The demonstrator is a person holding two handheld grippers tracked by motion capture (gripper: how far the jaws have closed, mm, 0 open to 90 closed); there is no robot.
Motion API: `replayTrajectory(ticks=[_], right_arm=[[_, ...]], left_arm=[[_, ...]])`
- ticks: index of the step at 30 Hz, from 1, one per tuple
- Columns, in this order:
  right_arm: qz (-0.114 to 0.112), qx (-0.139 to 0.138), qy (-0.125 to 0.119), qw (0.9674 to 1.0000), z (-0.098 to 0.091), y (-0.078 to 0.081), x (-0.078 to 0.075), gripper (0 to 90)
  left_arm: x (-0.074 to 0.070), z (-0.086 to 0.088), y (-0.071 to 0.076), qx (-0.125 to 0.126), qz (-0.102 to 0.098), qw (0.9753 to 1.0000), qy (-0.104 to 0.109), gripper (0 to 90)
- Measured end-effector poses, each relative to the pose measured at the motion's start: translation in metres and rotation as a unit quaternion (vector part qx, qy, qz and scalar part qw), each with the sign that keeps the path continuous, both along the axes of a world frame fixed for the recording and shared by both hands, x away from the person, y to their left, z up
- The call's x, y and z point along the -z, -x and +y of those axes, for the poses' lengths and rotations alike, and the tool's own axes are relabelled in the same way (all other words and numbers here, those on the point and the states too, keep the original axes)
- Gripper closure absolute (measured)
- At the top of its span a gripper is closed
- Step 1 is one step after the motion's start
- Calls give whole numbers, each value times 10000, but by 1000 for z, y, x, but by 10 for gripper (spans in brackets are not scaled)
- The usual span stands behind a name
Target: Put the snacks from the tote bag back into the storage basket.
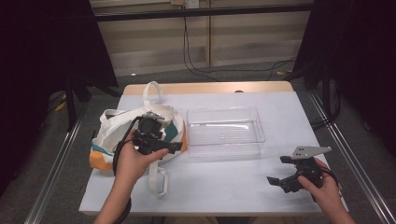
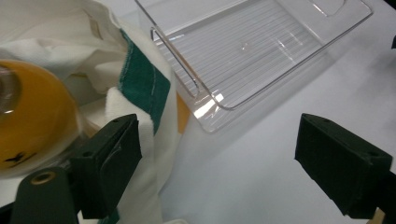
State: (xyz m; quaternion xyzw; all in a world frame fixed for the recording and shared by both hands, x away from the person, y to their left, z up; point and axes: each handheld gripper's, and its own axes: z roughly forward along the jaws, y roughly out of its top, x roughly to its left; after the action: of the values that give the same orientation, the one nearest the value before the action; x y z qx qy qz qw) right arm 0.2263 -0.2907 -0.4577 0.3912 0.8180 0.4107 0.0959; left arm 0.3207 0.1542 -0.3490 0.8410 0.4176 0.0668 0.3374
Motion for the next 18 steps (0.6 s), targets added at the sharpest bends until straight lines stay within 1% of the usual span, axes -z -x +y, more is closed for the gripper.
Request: replayTrajectory(ticks=[2, 3, 4, 5, 6, 8, 9, 10, 12, 13, 14, 16, 18], right_arm=[[-1, 12, -3, 10000, 0, 0, 0, 11], [-2, 13, -5, 10000, 0, 0, -1, 11], [1, 11, -7, 10000, 0, 0, -1, 11], [1, 11, -7, 10000, 0, 0, -1, 11], [10, -10, -7, 10000, 0, 0, 0, 11], [11, -18, 4, 10000, 1, 1, 0, 11], [8, -18, -5, 10000, 1, 1, -1, 11], [3, -14, -5, 10000, 1, 1, -1, 11], [-6, 18, -3, 10000, 0, 0, -1, 11], [-6, 18, -3, 10000, 0, 0, -1, 11], [9, 40, -8, 10000, 0, 0, -1, 11], [-2, 42, -10, 10000, 0, 0, -1, 11], [-1, 40, -7, 10000, 0, 0, -1, 11]], left_arm=[[-3, 2, -1, -21, 39, 10000, -67, 141], [-4, 4, -2, -28, 75, 10000, -44, 141], [-5, 5, -3, -102, 81, 9999, -48, 140], [-5, 5, -3, -102, 81, 9999, -48, 141], [-6, 9, -4, -72, 157, 9998, -49, 141], [-6, 11, -5, -78, 169, 9998, -64, 142], [-6, 12, -6, -115, 145, 9998, -123, 143], [-7, 14, -7, -182, 184, 9996, -115, 143], [-7, 16, -8, -148, 188, 9997, -92, 145], [-7, 17, -9, -184, 224, 9995, -131, 145], [-7, 19, -10, -196, 257, 9994, -125, 144], [-6, 20, -11, -246, 275, 9992, -170, 145], [-6, 22, -13, -271, 294, 9991, -163, 145]])
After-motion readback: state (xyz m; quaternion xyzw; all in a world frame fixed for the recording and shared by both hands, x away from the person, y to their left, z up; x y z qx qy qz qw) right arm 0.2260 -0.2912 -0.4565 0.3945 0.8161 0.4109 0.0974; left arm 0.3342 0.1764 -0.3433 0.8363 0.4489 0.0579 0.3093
